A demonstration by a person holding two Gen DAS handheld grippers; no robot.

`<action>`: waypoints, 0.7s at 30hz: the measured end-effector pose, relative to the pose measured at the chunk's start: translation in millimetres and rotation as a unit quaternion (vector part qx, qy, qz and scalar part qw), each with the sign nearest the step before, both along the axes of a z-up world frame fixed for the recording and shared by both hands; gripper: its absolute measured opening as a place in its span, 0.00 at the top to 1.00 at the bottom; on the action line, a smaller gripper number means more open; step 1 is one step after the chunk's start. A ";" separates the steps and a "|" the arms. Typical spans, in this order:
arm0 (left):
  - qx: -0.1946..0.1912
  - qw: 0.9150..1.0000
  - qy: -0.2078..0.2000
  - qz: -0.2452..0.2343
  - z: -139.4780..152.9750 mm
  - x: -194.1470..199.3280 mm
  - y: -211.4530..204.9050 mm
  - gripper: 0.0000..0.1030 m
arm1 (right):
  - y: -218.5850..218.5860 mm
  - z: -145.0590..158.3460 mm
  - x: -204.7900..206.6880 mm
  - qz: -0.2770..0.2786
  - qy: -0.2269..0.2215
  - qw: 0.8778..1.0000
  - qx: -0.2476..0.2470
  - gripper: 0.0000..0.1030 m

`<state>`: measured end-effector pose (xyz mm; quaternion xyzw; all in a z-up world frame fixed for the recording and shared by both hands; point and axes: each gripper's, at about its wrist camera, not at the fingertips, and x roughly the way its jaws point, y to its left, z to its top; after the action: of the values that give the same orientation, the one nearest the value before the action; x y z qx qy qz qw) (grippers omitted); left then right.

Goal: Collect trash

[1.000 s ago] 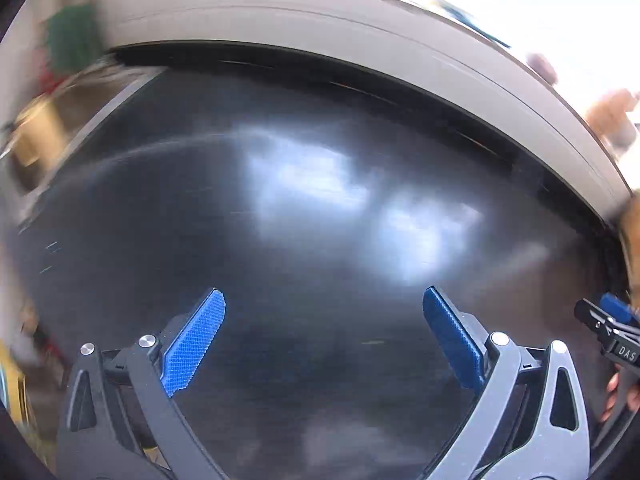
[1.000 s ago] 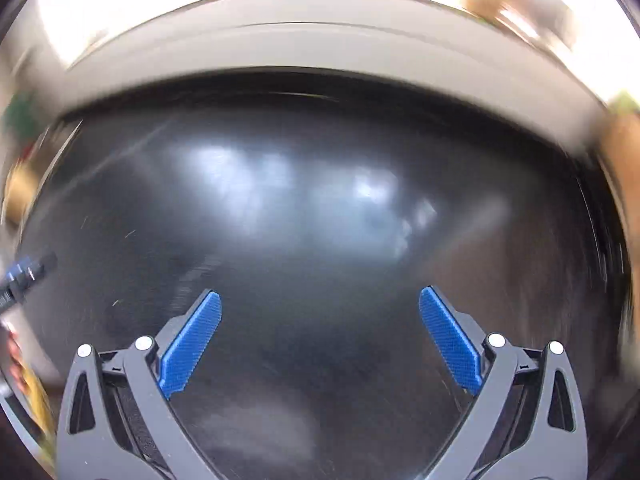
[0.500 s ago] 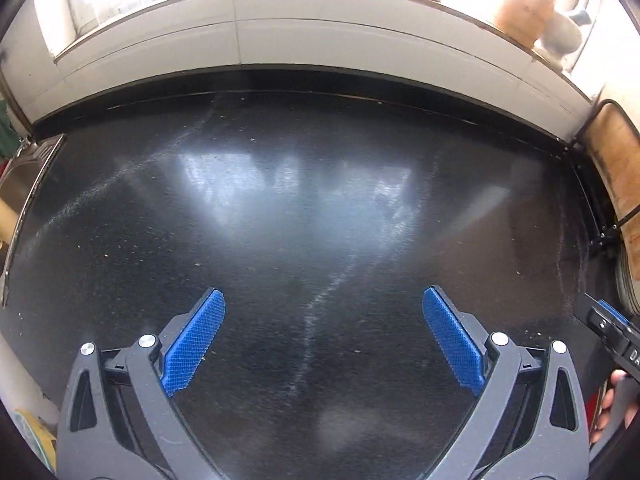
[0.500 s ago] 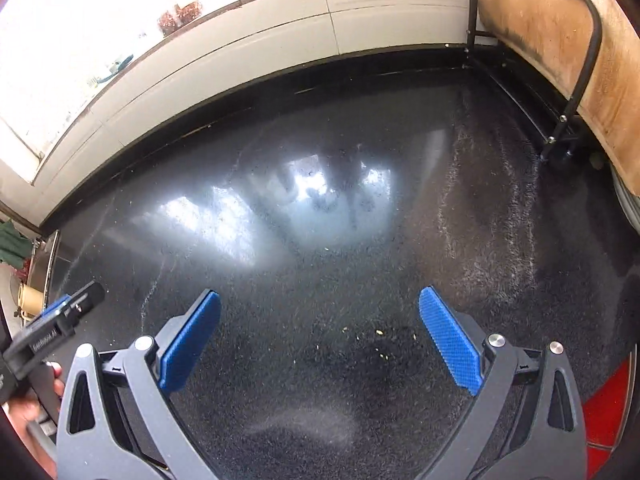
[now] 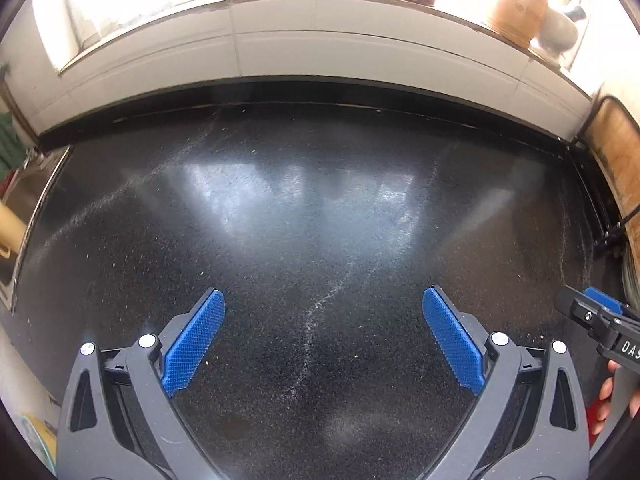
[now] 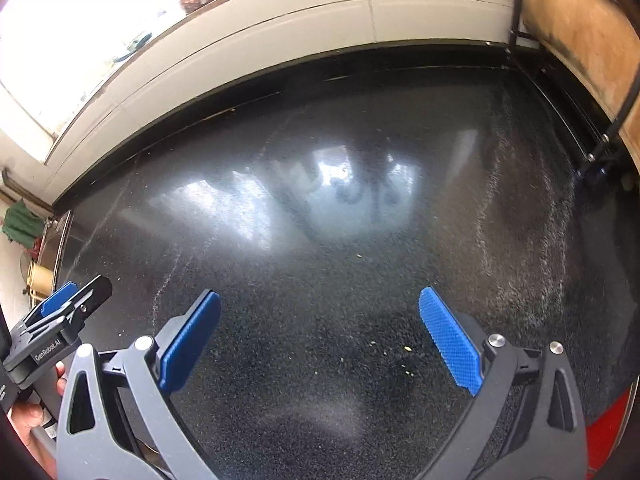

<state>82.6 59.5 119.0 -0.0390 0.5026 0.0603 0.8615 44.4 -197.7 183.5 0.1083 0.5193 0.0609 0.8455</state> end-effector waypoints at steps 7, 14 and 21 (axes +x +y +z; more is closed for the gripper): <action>-0.014 0.999 0.016 0.038 -5.7 -2.8 18.5 0.06 | 2.3 -2.8 0.9 0.002 0.005 1.000 0.000 0.07; -0.008 0.999 0.026 0.028 -8.7 -1.3 14.1 0.06 | 0.3 -2.8 -2.4 -0.003 0.005 1.000 -0.008 0.07; -0.023 0.999 0.024 0.004 -8.7 1.1 8.6 0.06 | -4.9 -3.8 -3.4 -0.008 0.007 1.000 -0.013 0.07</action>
<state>83.7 68.1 110.3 -0.0598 0.5242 0.0533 0.8478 41.0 -202.5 179.7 0.1020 0.5253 0.0464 0.8435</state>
